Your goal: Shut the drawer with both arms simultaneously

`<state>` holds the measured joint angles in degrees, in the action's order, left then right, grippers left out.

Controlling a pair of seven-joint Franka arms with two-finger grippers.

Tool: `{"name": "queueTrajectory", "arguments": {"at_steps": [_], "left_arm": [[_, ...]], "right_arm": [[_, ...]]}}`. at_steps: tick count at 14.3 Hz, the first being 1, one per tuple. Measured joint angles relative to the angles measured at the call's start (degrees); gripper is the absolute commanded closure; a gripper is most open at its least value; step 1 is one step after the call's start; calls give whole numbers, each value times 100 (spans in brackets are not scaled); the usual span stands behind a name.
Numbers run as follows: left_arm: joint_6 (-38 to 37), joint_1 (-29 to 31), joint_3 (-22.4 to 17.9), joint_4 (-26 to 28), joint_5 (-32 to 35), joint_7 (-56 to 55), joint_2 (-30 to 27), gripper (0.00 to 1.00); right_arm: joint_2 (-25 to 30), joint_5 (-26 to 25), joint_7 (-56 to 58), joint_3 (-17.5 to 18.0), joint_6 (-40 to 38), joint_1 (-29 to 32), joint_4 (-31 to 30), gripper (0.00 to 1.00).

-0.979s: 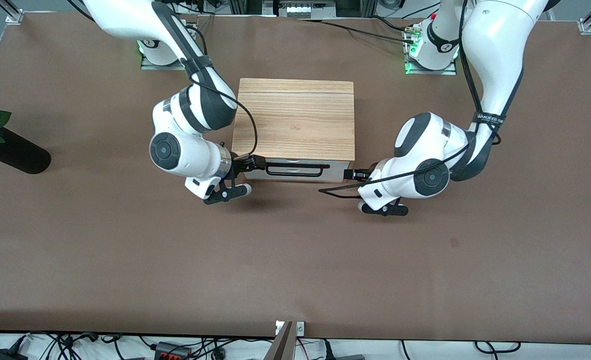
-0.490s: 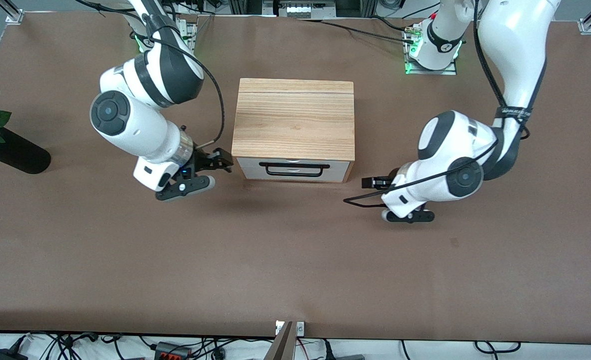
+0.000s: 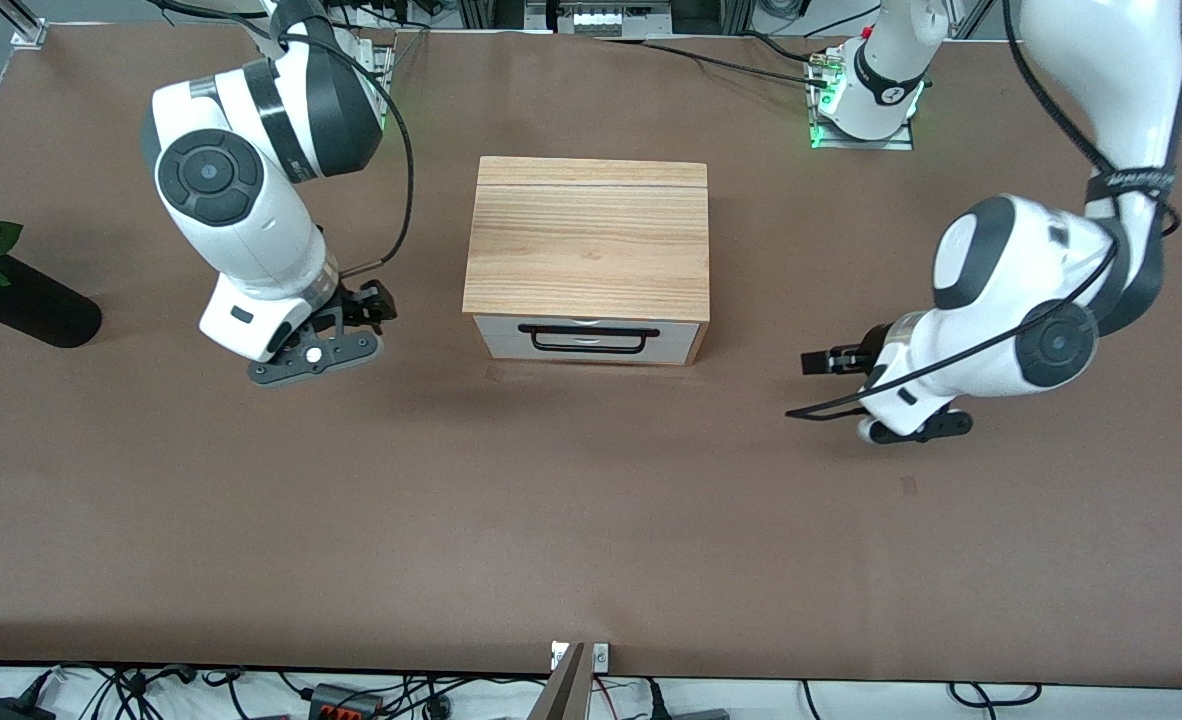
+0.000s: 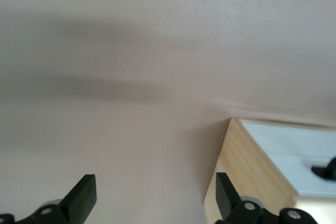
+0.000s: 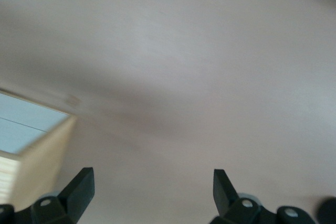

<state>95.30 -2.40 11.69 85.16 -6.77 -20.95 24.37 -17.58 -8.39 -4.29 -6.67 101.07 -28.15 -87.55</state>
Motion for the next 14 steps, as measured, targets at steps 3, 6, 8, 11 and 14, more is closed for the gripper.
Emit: {"name": "queueTrajectory", "arguments": {"at_steps": [3,6,8,11,14], "left_arm": [[-497,66,-145,-63,0,514,-472,0],[-879,86,-349,-168,2,826,-762,0],[-996,132,-531,-188,3,902,-1010,0],[-1438,258,-643,-218,3,907,-1517,0],[-1679,306,-697,-183,75,914,-1916,0]], "right_arm": [[70,-80,-5,-197,-358,9,1,0],[74,321,-8,-393,-646,142,211,0],[84,799,-7,-477,-1173,454,424,0],[83,955,201,-505,-1552,1184,763,0],[67,909,546,-502,-1679,1510,1067,0]]}}
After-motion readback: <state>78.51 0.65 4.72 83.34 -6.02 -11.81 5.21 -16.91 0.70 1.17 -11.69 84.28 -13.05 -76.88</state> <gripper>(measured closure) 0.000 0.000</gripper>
